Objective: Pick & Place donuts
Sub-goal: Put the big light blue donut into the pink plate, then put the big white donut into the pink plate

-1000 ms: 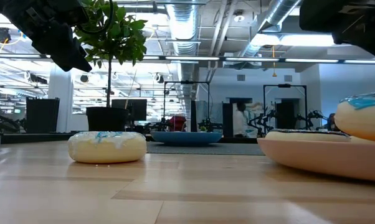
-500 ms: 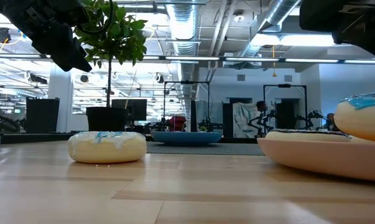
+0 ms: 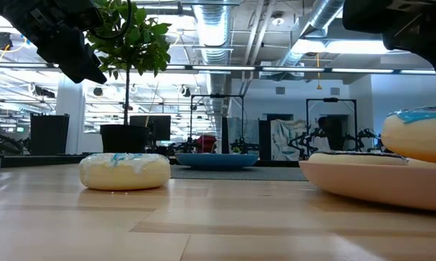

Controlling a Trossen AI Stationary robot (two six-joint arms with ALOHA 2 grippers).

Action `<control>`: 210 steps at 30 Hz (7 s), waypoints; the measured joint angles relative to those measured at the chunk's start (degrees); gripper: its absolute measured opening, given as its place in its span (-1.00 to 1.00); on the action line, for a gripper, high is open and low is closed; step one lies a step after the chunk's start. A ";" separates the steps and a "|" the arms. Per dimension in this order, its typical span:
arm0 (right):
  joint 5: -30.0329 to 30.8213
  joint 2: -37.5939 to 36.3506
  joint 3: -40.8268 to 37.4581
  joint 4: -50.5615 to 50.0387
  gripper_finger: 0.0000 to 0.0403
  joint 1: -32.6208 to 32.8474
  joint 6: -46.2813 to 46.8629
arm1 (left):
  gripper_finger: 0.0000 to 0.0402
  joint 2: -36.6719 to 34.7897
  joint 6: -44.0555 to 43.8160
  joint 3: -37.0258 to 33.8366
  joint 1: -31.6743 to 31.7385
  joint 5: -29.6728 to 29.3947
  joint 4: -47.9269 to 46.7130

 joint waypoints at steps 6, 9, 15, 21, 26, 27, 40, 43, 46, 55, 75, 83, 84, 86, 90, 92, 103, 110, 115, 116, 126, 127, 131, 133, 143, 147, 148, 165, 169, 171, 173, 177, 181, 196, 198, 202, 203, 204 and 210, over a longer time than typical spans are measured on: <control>0.00 -0.01 0.00 -0.06 -0.40 0.00 0.02 | -1.00 0.00 0.16 0.00 0.01 0.00 0.00; 0.00 -0.02 0.00 -0.54 -0.35 0.00 0.04 | -1.00 0.00 0.22 0.00 0.01 0.00 0.00; 0.00 -0.02 0.00 -1.04 -0.18 0.00 0.03 | -1.00 0.00 0.39 0.00 0.01 0.00 0.00; -1.30 -0.02 0.00 -1.54 -0.02 0.01 0.06 | -1.00 0.00 0.39 0.00 0.01 0.00 0.00; -1.38 -0.02 0.00 -1.53 0.03 0.02 0.04 | -1.00 0.00 0.42 0.01 0.01 -0.02 0.00; -1.38 -0.02 0.00 -1.57 0.03 0.00 0.05 | -1.00 0.00 0.42 0.00 0.01 -0.01 0.00; -1.37 -0.02 0.00 -1.57 0.02 0.01 -0.87 | -1.00 0.00 0.43 0.02 0.01 -0.02 0.00; -1.35 -0.37 -0.04 -1.59 0.01 0.02 -0.92 | -1.00 0.00 0.35 0.02 0.01 -0.02 0.00; -1.31 -0.74 0.00 -1.51 0.01 0.00 -1.00 | -1.00 0.00 0.26 0.01 0.01 -0.01 0.00; -0.93 -1.66 0.00 -2.15 0.01 -0.02 -1.44 | -1.00 0.00 0.11 0.00 0.01 -0.01 0.00; 0.20 -1.60 0.00 -3.41 -0.04 -0.02 -1.48 | -1.00 0.00 0.42 0.02 -0.01 -0.01 0.02; 0.98 -1.56 0.21 -2.96 -0.10 -0.02 -2.51 | -1.00 0.00 0.60 0.02 0.00 -0.02 0.02; 1.75 -1.51 0.75 -3.70 -0.11 -0.02 -2.52 | -1.00 0.00 0.61 0.02 0.00 -0.02 0.02; 2.94 -1.53 2.17 -5.16 -0.12 -0.02 -2.70 | -1.00 -0.01 0.61 0.01 -0.01 -0.02 0.02; 4.73 -1.53 4.48 -9.77 -0.15 -0.04 -2.95 | -1.00 -0.01 0.61 0.02 -0.01 -0.02 0.02; 4.83 -1.53 5.76 -11.83 -0.17 -0.04 -2.95 | -1.00 -0.02 0.62 0.01 0.00 -0.03 0.02; 17.73 -1.53 11.57 -14.76 -0.43 -1.37 -11.07 | -1.00 -0.01 0.63 0.02 -0.01 0.03 0.05; 21.88 -3.09 12.13 -7.38 -0.84 -8.82 -34.44 | -1.00 -0.01 0.61 0.02 -0.01 2.53 1.24; 21.35 -3.52 12.13 5.12 -0.96 -14.42 -62.45 | -1.00 -0.01 0.04 0.02 -0.06 5.07 3.07; 21.14 -3.66 12.13 6.87 -0.96 -15.23 -66.61 | -1.00 -0.01 0.01 0.04 -0.13 5.71 3.77; 16.90 -11.80 2.07 11.49 -1.00 -19.37 -81.91 | -1.00 0.39 1.97 3.55 -4.29 2.06 4.10; 16.62 -13.81 -0.82 13.83 -1.00 -19.54 -82.37 | -1.00 0.46 2.05 3.89 -4.72 0.95 4.38; 14.18 -23.28 -13.65 22.85 -1.00 -19.93 -83.45 | -1.00 1.67 1.32 5.13 -5.86 -1.60 3.85; 12.24 -28.49 -19.89 27.09 -1.00 -20.24 -83.58 | -1.00 3.28 -0.48 6.75 -6.11 -2.13 4.20; 9.02 -55.95 -42.84 34.32 -1.00 -20.37 -88.70 | -1.00 22.16 -0.42 21.32 -8.45 -6.93 -0.57; 8.58 -65.94 -48.19 35.94 -1.00 -20.35 -91.48 | -1.00 29.86 -0.48 28.34 -8.43 -7.44 -4.79; 9.98 -67.66 -48.98 34.99 -1.00 -20.35 -91.51 | -1.00 31.53 -0.50 29.89 -8.45 -7.67 -6.34; 13.86 -70.75 -51.74 31.88 -1.00 -20.37 -89.53 | -0.98 45.32 -7.94 39.01 -6.01 -5.94 -7.36; 13.84 -68.54 -51.71 31.83 -1.00 -20.35 -89.53 | -0.81 45.42 -22.20 39.01 -3.41 -3.67 -12.17; 13.83 -67.42 -51.74 31.56 -1.00 -20.35 -89.53 | -0.67 45.42 -25.21 39.01 -2.39 -1.79 -14.50; 13.82 -66.40 -51.71 31.74 -1.00 -20.35 -89.53 | -0.51 45.42 -27.49 38.99 -1.96 -0.48 -15.78; 13.81 -64.78 -51.71 31.59 -1.00 -20.35 -89.53 | -0.16 45.80 -30.20 38.99 -1.37 1.22 -16.06; 13.81 -64.28 -51.71 31.05 -1.00 -20.35 -89.53 | 0.12 47.48 -27.16 38.95 -1.64 0.70 -16.46; 13.75 -64.30 -51.71 29.28 -1.00 -20.28 -89.50 | 0.20 56.79 -26.40 38.91 -6.36 1.37 -16.54; 13.74 -64.30 -51.71 29.12 -1.00 -20.28 -89.50 | 0.19 57.92 -26.51 38.91 -6.37 2.80 -16.48; 13.73 -64.30 -51.71 29.11 -1.00 -20.28 -89.50 | 0.17 59.50 -26.66 38.91 -6.35 4.60 -16.69; 13.73 -64.30 -51.69 29.07 -1.00 -20.28 -89.50 | 0.17 59.52 -26.81 38.91 -6.36 4.67 -16.95; 13.73 -64.30 -51.69 29.05 -1.00 -20.28 -89.50 | 0.17 59.49 -26.89 38.91 -6.36 4.62 -17.21; 13.75 -64.30 -51.67 28.89 -1.00 -20.28 -89.50 | 0.17 59.55 -26.33 38.91 -6.35 4.61 -19.77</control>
